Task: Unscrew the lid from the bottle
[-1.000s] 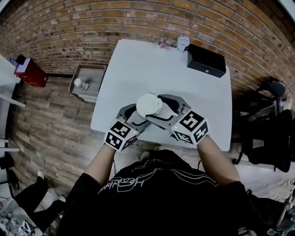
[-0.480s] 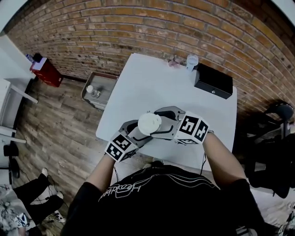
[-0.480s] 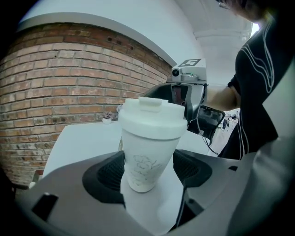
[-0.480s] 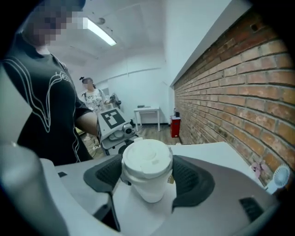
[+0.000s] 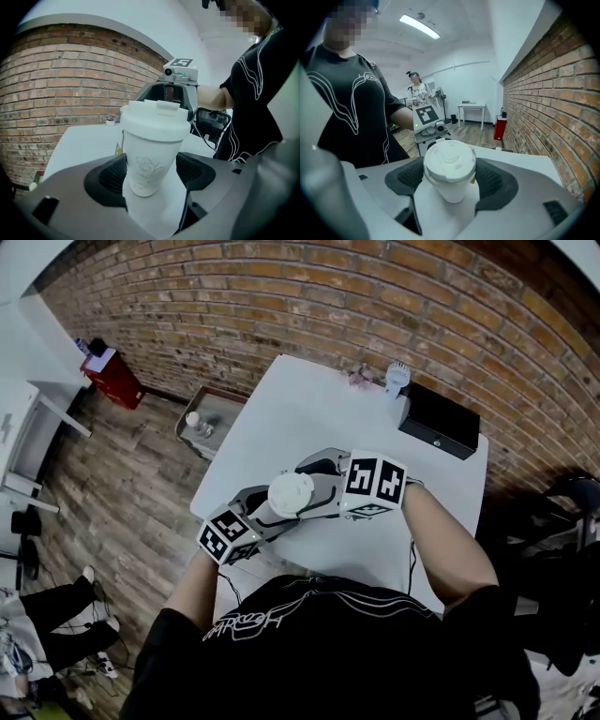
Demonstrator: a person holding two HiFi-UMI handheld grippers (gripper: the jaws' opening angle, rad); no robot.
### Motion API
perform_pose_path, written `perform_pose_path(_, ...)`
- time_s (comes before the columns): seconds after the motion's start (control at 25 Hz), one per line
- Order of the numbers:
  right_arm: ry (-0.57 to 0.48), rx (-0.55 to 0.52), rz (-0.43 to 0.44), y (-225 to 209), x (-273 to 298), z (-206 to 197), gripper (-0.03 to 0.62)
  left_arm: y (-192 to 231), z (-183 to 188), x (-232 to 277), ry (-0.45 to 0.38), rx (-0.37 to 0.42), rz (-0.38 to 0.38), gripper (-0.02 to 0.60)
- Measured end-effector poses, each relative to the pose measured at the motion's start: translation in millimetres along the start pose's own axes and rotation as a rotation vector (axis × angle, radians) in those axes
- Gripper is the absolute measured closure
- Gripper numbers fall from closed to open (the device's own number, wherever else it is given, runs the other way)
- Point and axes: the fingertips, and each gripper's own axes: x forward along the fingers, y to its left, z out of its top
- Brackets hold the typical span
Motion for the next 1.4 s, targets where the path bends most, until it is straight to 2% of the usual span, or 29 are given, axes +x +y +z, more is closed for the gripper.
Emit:
perform_pose_path(0.2, -0.013, -0.003, -0.052, -1, -1, 1, 0.248, 1, 1, 1, -0.003, -0.002, -0.006, 0.232)
perform_pose_path(0.28, -0.005, 0.003, -0.095, -1, -1, 0, 0.252, 1, 0, 1, 0.0, -0.004, -0.012, 0.232)
perform_pose_path(0.44, -0.062, 0.074, -0.203, -1, -6, 10, 0.204, 2, -1, -1, 0.004, -0.001, -0.02, 0.232)
perform_pose_path(0.84, -0.144, 0.299, -0.629, -5, -14, 8, 0.2, 3, -1, 4, 0.013, -0.004, -0.017, 0.232)
perform_pose_path(0.96, -0.168, 0.347, -0.738, -6, -16, 6, 0.225, 4, 2, 5, -0.001, 0.0, -0.02, 0.232)
perform_pose_path(1.16, -0.171, 0.38, -0.824, -4, -11, 5, 0.26, 2, 0, 5, 0.003, 0.004, -0.028, 0.235)
perform_pose_path(1.4, -0.175, 0.377, -0.835, -5, -13, 5, 0.255, 2, 0, 5, 0.009, 0.011, -0.035, 0.236)
